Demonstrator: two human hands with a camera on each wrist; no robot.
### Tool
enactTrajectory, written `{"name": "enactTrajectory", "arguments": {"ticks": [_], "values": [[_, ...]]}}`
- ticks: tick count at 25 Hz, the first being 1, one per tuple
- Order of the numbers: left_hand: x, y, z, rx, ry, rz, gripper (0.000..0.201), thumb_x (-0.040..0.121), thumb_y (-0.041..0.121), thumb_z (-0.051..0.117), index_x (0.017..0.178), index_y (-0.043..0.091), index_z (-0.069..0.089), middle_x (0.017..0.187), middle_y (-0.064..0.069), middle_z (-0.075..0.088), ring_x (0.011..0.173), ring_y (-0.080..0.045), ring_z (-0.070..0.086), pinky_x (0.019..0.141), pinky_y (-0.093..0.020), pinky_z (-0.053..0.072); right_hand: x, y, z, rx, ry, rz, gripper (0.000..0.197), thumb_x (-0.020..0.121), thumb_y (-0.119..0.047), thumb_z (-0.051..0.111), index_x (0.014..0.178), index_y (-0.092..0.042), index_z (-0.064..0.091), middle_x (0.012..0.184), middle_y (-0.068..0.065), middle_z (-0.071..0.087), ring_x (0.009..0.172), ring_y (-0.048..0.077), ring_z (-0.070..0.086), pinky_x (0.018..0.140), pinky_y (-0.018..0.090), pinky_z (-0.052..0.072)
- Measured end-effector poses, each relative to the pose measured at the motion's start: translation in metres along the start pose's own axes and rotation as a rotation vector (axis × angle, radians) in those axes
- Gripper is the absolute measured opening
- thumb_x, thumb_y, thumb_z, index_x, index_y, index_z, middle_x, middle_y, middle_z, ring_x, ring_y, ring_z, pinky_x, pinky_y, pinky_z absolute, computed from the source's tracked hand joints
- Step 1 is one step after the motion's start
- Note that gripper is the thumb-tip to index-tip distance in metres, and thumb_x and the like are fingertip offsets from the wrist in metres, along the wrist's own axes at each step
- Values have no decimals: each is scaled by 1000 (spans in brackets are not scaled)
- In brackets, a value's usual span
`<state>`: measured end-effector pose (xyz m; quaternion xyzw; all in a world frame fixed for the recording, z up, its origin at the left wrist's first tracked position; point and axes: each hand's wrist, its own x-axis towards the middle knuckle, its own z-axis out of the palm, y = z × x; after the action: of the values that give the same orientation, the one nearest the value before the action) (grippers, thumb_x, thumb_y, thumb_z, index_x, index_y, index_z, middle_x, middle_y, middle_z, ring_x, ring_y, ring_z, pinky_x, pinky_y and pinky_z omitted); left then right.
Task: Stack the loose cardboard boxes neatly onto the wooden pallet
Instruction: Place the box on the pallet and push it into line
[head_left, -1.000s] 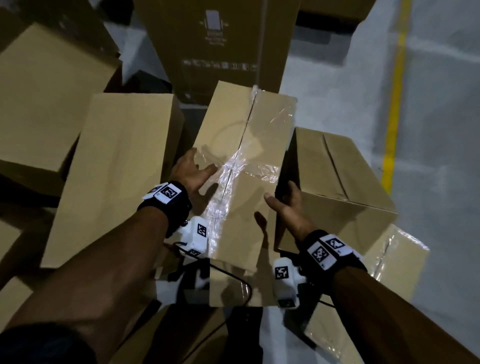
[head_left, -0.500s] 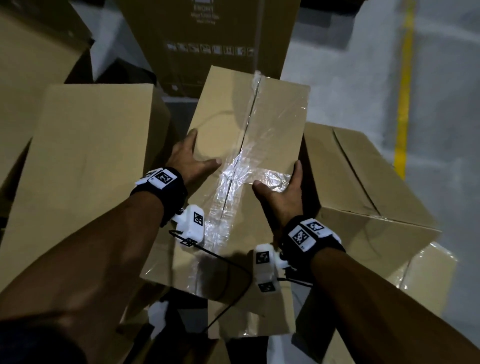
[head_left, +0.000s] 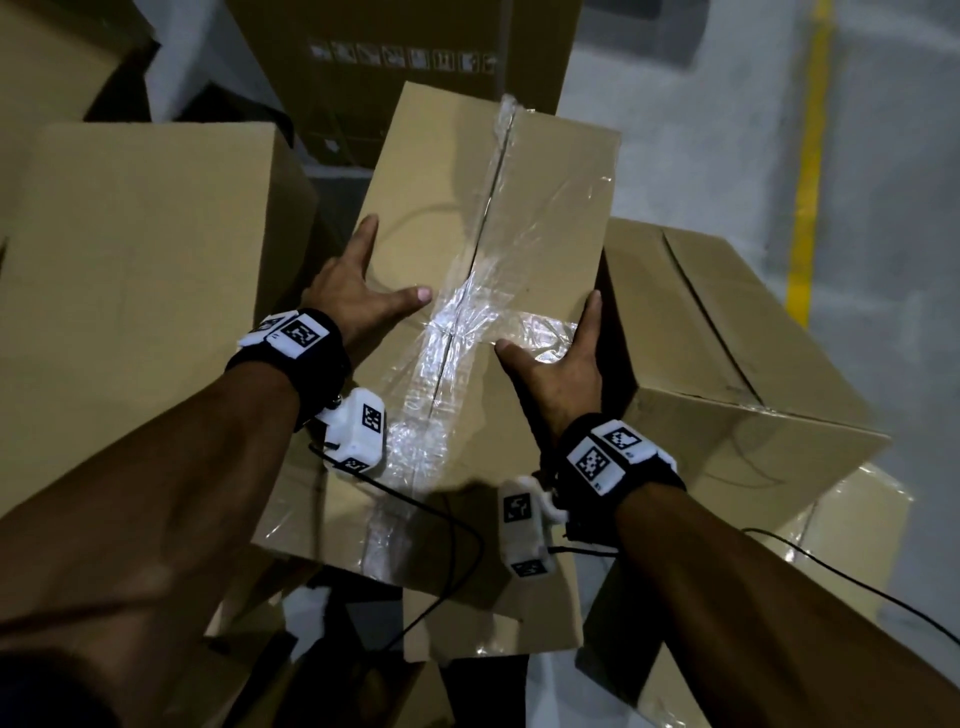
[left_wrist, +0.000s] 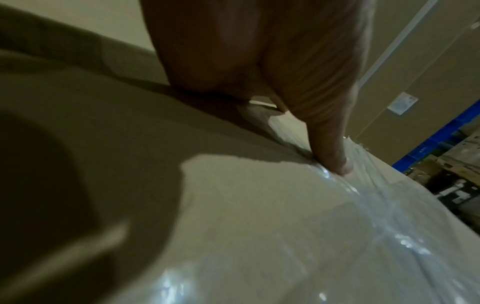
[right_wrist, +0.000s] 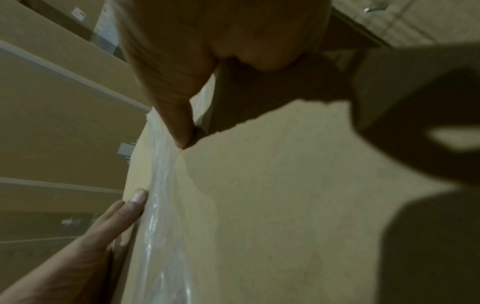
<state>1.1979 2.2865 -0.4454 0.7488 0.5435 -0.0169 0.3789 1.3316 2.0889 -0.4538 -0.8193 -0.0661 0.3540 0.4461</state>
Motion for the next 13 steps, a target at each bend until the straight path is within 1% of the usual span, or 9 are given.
{"name": "enactTrajectory", "arguments": {"ticks": [2, 5, 7, 9, 13], "values": [[-13, 5, -1, 7, 11, -11, 105, 67, 74, 70, 148, 57, 5, 159, -6, 32, 141, -36, 36, 113, -55, 33, -6, 2, -9, 18, -23, -8, 119, 50, -65, 78, 140, -70, -1, 152, -1, 45, 130, 30, 52, 106, 52, 47], [-48, 15, -6, 3, 43, -25, 104, 64, 77, 68, 145, 61, 4, 159, -6, 31, 141, -37, 36, 112, -58, 33, -24, 1, -27, 91, -56, -21, 120, 50, -55, 85, 140, -72, 8, 154, -8, 37, 135, 25, 46, 107, 52, 46], [-81, 25, -14, -7, 108, -46, 102, 66, 76, 68, 145, 62, 6, 157, -7, 34, 138, -38, 38, 112, -54, 33, -41, -6, -43, 121, -83, -40, 119, 52, -49, 89, 140, -74, 13, 160, -9, 29, 140, 23, 41, 109, 53, 45], [-114, 37, -24, -31, 170, -54, 99, 69, 73, 69, 146, 61, 7, 155, -8, 36, 136, -38, 42, 112, -50, 35, -62, -19, -62, 151, -123, -73, 117, 57, -41, 89, 141, -72, 14, 163, -12, 24, 142, 21, 38, 110, 52, 44], [-201, 64, -54, -116, 289, -36, 100, 72, 68, 71, 149, 56, 9, 154, -6, 38, 134, -35, 44, 110, -45, 36, -126, -48, -103, 224, -204, -135, 116, 60, -32, 89, 141, -72, 17, 164, -15, 18, 144, 22, 37, 110, 54, 44]]}}
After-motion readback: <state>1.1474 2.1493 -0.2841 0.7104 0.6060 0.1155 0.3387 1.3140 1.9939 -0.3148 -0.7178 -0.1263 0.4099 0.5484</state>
